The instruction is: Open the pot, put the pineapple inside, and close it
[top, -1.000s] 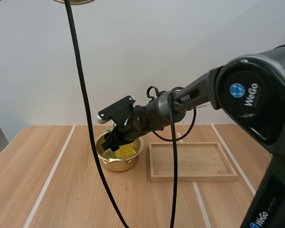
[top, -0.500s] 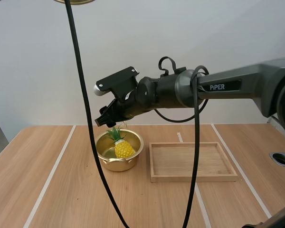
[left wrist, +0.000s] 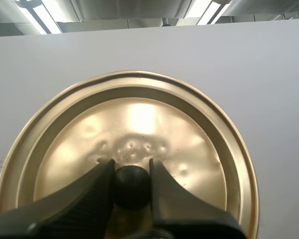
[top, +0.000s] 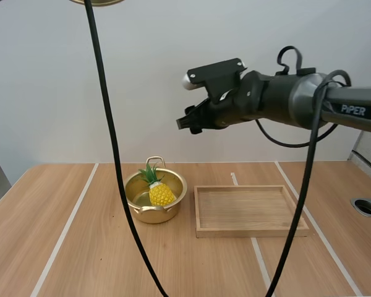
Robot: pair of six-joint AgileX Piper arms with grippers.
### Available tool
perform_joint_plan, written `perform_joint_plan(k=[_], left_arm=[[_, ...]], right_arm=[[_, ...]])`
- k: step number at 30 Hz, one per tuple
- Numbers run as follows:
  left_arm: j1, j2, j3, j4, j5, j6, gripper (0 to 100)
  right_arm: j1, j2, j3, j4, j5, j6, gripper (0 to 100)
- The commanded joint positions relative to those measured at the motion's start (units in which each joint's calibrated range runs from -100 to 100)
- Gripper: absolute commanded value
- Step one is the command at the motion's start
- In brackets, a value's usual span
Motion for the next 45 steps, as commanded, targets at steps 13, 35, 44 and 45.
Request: perform_joint_plan(k=[13,35,44,45], left_arm=[[-0.04,-0.21,-0.18,-0.15,-1.3,-0.27,0],[-0.04,-0.21,-0.18,-0.15,-1.3,-0.27,0],[-0.04,-0.21,-0.18,-0.15,-1.3,-0.27,0],[-0.04,-0.21,-0.18,-0.15,-1.3,-0.27,0]], right_arm=[[-9.74,-10.82,-0.34,0.26,9.44,1.41,100],[-12.22,-18.82,-0.34,-2.41,19.79,1.65,0],[-12.22,-20.27,-0.34,-2.41,20.22,1.65,0],[-12.22,-20.27,-0.34,-2.41,20.22,1.65,0]])
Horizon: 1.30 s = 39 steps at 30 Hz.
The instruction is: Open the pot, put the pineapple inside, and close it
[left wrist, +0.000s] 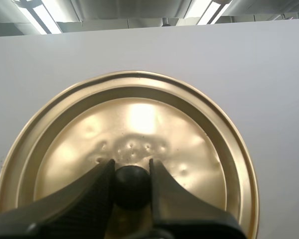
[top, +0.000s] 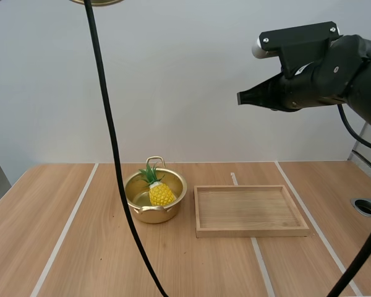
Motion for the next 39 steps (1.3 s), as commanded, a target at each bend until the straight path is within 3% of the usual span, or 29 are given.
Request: perform_joint_plan(k=[1,6,11,23,39], left_arm=[[-0.04,-0.21,-0.18,-0.15,-1.3,-0.27,0],[-0.04,-0.21,-0.18,-0.42,-1.3,-0.37,0],[-0.04,0.05,-0.18,0.1,4.95,-0.37,0],[-0.04,7.22,-0.18,4.03,29.9,-0.45,0],[-0.04,19.49,0.13,7.92,38.28,-0.45,0]], right_arm=[[-0.18,-0.99,-0.34,-0.7,0.34,0.08,0],[-0.18,-0.99,-0.34,-0.6,0.34,0.68,0],[-0.18,-1.12,-0.34,-0.6,0.34,6.15,0],[-0.18,-1.12,-0.34,-0.47,0.34,6.31,0],[-0.18,-1.12,-0.34,-0.47,0.34,6.31,0]])
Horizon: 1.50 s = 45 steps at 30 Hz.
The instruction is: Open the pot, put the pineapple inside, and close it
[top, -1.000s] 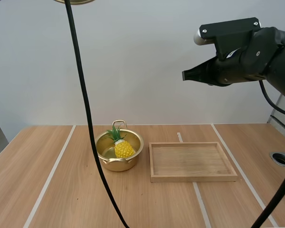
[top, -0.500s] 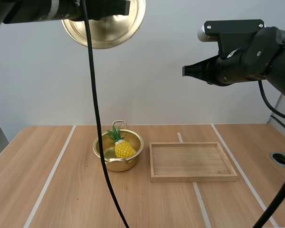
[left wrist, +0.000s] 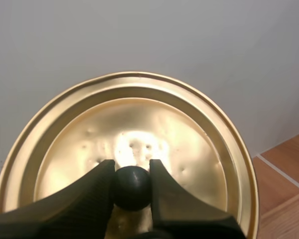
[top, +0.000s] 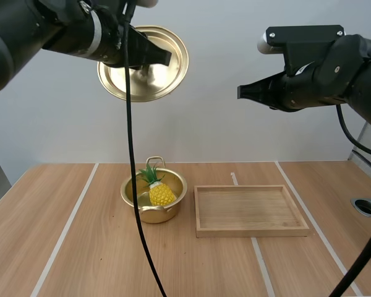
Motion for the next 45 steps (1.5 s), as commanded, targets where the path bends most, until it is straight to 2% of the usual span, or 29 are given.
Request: perform_joint_plan(k=[1,24,45], left_arm=[[-0.04,1.85,0.47,-0.17,0.49,-0.45,0],[-0.04,13.98,10.37,-0.17,4.56,4.27,0],[-0.04,25.4,14.79,-2.15,4.16,7.85,0]], right_arm=[[-0.18,-0.7,-0.34,-0.24,-0.19,-0.01,0],[-0.18,-0.7,-0.34,-0.24,-0.34,-0.01,0],[-0.18,-0.7,-0.34,-0.24,-0.34,-0.01,0]])
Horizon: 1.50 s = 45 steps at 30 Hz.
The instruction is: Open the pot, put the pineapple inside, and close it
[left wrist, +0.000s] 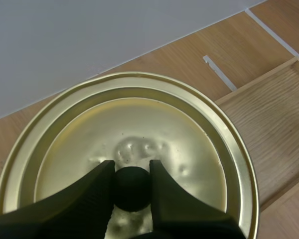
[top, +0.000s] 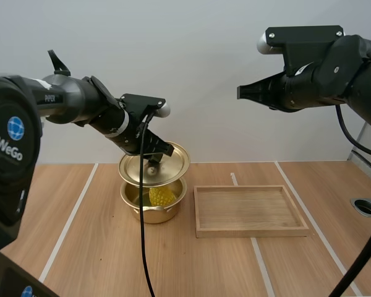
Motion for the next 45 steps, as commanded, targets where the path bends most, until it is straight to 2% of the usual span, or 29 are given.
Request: perform_joint_plan(k=[1,26,34,45], left_arm=[[-0.04,3.34,0.4,-1.46,-1.4,1.53,0],[-0.04,11.21,0.89,0.35,-2.86,2.31,0],[-0.04,11.21,7.22,0.35,-10.1,4.68,0],[-0.04,11.21,7.54,-1.14,-14.63,6.24,0]], right_arm=[[-0.18,-0.7,-0.34,-0.24,-0.34,-0.01,0],[-0.18,-0.7,-0.34,-0.24,-0.34,-0.01,0],[-0.18,-0.7,-0.34,-0.24,-0.34,-0.01,0],[-0.18,-0.7,-0.34,-0.24,-0.34,-0.01,0]])
